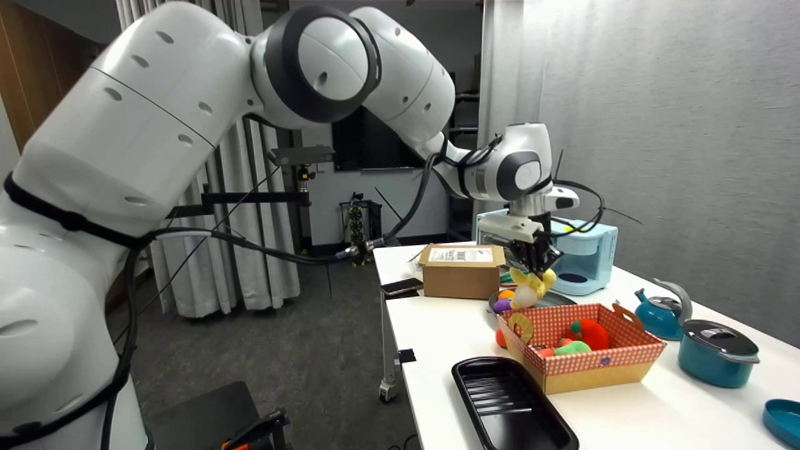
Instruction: Move the banana and the pear plush toys from the box to the plate then move the box to the right
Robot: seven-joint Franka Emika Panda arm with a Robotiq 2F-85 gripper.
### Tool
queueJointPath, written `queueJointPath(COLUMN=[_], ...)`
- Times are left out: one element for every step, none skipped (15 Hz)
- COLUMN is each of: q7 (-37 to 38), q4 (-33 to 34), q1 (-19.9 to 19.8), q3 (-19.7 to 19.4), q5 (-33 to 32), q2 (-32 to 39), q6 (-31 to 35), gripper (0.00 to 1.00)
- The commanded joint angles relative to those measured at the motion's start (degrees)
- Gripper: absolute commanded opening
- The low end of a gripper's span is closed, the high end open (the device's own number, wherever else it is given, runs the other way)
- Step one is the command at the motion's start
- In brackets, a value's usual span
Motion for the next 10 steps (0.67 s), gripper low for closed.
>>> queueJointPath(q7=[0.16, 0.38, 0.54, 0.56, 0.71, 0.75, 0.84, 0.89, 0.93, 0.94], q4=[-4.86, -4.13, -2.94, -1.67, -0.07, 0.93, 2.68, 4.02, 5.87, 7.53], q1=[2.48, 3.27, 3.95, 4.54, 5.11, 5.53, 5.8, 5.93, 5.88, 5.75], q3=[0.62, 0.75, 0.83, 0.87, 0.72, 0.61, 0.4, 0.24, 0.02, -0.19], q5=[0.01, -0.24, -0.33, -0.43, -0.62, -0.74, -0.87, -0.94, -1.01, -1.04], q2=[-5.06, -4.78, -4.1, -3.18, -1.86, -0.93, 0.59, 1.82, 3.47, 4.98], q6=[3.49, 3.66, 3.77, 3.91, 3.87, 3.99, 3.66, 3.31, 3.01, 2.73], gripper=[0.02, 0.02, 0.02, 0.02, 0.02, 0.02, 0.02, 0.02, 0.02, 0.02])
